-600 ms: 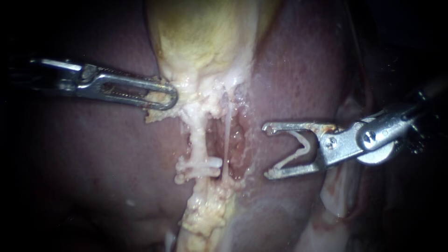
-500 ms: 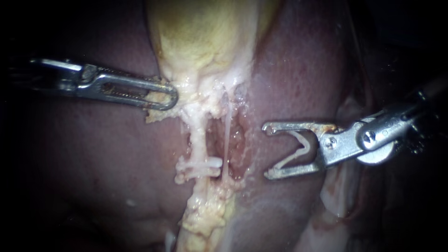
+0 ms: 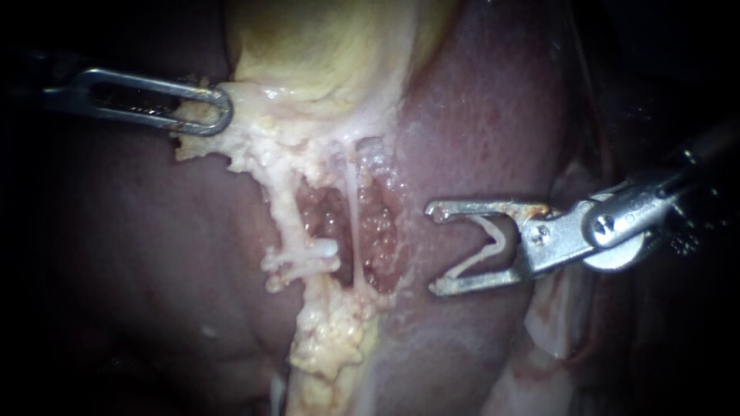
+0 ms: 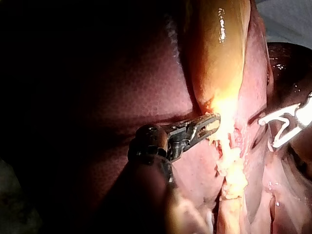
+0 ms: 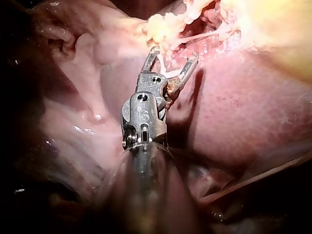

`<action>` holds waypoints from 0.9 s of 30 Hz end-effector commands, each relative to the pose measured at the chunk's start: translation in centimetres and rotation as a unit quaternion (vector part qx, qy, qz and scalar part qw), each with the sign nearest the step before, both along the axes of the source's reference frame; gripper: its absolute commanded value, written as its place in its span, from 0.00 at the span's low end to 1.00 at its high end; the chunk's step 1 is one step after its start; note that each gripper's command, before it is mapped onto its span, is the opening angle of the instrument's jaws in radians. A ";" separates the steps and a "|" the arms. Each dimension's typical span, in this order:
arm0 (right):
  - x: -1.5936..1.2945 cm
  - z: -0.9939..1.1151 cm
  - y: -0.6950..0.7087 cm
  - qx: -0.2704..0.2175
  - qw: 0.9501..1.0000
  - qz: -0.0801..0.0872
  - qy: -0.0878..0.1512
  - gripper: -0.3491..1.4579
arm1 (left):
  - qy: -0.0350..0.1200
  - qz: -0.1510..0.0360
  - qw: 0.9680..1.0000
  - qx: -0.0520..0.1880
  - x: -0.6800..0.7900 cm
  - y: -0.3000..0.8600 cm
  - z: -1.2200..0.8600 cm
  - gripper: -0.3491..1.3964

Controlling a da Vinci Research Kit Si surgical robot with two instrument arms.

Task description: Clipping third clip left tube

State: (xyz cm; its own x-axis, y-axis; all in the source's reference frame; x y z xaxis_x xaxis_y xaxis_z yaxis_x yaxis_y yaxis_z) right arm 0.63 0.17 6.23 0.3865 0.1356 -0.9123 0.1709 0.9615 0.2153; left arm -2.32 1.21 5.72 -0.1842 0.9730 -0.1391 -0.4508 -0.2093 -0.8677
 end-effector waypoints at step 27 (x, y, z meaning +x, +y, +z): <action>0.85 0.53 0.03 0.176 0.981 0.059 0.052 0.47 | 0.001 -0.004 1.000 -0.003 -0.09 -0.02 0.05 0.00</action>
